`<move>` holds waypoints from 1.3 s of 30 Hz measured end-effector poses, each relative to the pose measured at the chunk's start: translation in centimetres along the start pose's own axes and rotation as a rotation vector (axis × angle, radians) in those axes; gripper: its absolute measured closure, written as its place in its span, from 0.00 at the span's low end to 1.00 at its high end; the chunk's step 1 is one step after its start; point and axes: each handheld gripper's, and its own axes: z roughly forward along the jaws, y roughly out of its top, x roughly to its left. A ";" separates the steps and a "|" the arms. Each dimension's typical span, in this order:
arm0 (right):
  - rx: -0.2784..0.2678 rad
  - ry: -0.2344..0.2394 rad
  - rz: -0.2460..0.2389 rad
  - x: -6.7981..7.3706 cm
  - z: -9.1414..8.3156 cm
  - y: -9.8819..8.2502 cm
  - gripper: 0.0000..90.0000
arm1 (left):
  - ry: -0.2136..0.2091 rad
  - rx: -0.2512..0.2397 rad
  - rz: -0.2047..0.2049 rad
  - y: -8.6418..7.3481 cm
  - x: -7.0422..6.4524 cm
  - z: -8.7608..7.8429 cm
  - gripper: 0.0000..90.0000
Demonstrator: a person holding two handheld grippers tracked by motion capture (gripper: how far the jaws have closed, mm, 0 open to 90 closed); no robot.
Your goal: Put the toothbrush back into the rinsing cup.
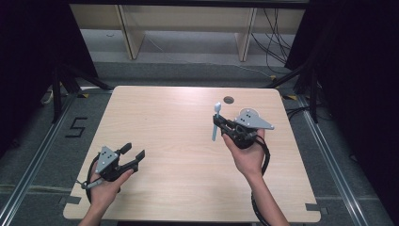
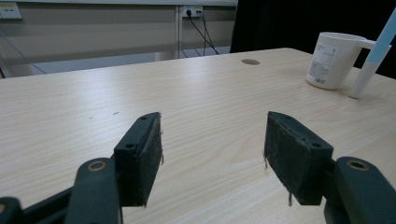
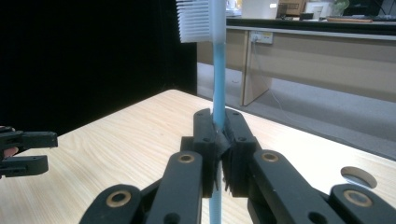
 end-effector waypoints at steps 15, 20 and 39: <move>0.004 -0.024 0.008 -0.6 -0.7 0.2 0.95 | 0.028 0.015 -0.013 0.0 0.7 -0.6 0.40; 0.013 -0.023 0.011 -0.7 -0.9 0.1 0.95 | 0.017 0.002 -0.016 -0.1 0.7 -0.3 0.40; 0.006 -0.056 0.020 -1.4 -1.8 0.4 0.95 | 0.035 0.010 -0.029 0.4 1.0 -0.5 0.40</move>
